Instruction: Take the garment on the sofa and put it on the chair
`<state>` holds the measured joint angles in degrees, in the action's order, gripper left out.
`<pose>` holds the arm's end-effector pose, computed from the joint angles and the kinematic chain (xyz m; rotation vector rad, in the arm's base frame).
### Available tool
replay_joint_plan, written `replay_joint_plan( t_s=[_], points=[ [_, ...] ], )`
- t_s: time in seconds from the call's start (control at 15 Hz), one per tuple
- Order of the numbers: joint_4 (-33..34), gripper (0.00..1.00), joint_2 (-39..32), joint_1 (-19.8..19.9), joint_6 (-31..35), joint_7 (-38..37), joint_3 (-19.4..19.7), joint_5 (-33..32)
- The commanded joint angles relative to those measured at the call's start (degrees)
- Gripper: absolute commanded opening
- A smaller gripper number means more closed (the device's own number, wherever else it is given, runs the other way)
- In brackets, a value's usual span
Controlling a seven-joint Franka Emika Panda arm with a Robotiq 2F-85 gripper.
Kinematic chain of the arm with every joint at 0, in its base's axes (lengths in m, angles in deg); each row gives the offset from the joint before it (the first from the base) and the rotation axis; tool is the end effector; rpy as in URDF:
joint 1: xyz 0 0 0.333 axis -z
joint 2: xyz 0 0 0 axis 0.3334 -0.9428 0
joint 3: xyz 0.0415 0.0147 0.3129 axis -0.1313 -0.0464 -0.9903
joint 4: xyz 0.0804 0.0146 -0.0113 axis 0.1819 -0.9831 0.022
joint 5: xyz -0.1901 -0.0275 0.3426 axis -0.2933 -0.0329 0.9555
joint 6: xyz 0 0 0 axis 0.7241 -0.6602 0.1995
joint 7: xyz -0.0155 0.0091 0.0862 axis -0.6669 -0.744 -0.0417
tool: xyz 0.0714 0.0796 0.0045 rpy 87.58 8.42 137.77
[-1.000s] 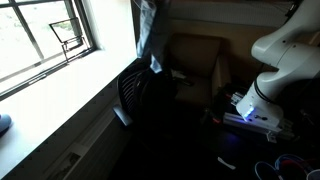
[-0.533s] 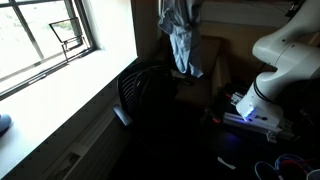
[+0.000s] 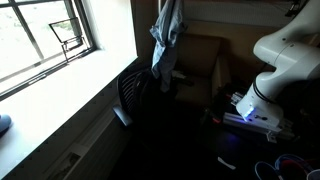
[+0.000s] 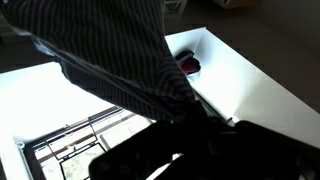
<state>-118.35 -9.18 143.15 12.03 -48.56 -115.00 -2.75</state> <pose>0.4965 -0.1902 0.6686 -2.2607 -0.4144 -0.5804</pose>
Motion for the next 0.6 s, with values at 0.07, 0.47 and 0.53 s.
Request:
replay_joint_plan(
  t_s=[0.07, 0.47, 0.53],
  points=[
    [0.3, 0.03, 0.0, -0.2, -0.1, -0.3, -0.1, 0.0],
    [-7.8, 0.01, -2.0, -1.9, -9.7, -3.1, -2.3, 1.9],
    [-8.1, 0.01, -1.8, -3.1, -11.8, -3.6, -1.7, 2.3]
  ],
)
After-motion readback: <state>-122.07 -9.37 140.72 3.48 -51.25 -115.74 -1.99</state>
